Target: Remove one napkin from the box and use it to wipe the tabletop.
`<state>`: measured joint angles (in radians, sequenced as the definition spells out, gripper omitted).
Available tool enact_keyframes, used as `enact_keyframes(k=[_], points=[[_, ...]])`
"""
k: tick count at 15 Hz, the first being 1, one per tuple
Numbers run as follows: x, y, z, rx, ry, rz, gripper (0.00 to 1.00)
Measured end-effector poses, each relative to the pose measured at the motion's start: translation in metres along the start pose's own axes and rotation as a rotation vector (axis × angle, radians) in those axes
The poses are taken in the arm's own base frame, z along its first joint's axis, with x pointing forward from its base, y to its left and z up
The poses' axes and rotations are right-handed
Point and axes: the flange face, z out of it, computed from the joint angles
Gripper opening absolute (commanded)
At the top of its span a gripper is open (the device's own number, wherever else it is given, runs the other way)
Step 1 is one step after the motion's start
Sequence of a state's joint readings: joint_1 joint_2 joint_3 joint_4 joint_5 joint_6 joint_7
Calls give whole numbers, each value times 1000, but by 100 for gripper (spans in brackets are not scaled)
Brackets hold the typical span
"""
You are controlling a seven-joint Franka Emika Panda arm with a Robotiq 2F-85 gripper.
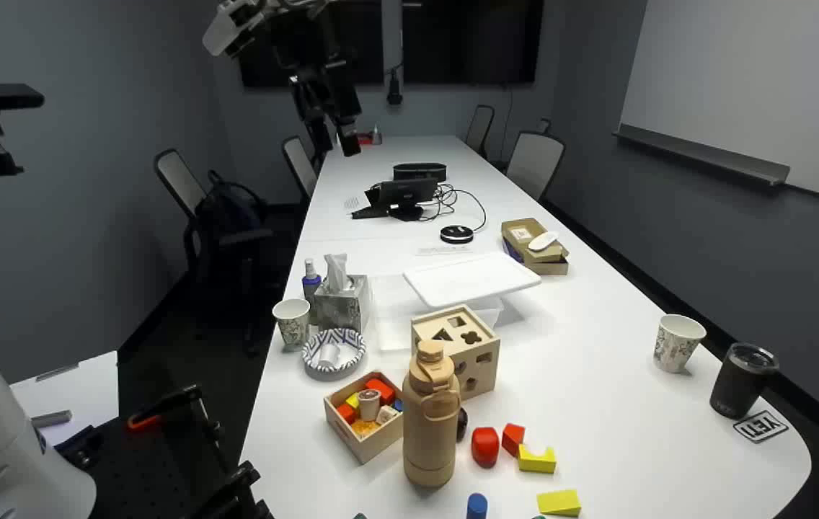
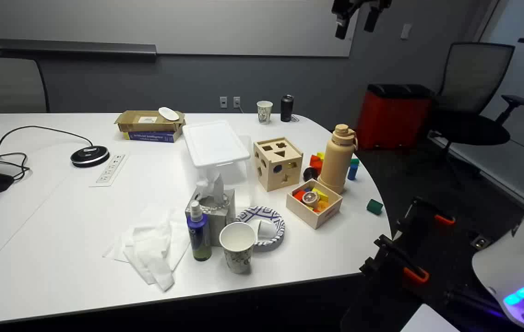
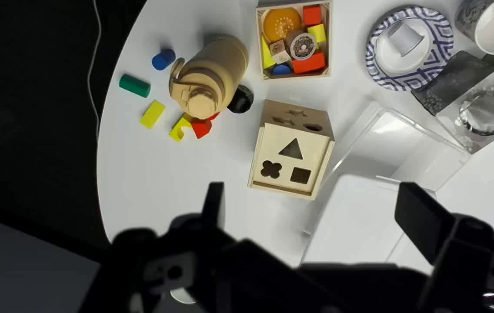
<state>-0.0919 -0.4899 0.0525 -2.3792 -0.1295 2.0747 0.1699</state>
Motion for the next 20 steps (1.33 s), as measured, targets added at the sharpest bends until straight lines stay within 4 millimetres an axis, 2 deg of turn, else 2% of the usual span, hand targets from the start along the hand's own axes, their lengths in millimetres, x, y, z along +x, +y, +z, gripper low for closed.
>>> enact_keyframes(k=[5,7,9,12,14,17,20], points=[[0,-2,1,5,-3,-16,100],[4,-17,10,32,-6,-86,100],[13,-46,27,103,7,-176,100],[32,-103,71,208,6,-304,100],[46,-138,108,255,-21,-393,100],[63,-182,165,290,-98,-514,100],[74,-218,216,311,-155,-605,100]])
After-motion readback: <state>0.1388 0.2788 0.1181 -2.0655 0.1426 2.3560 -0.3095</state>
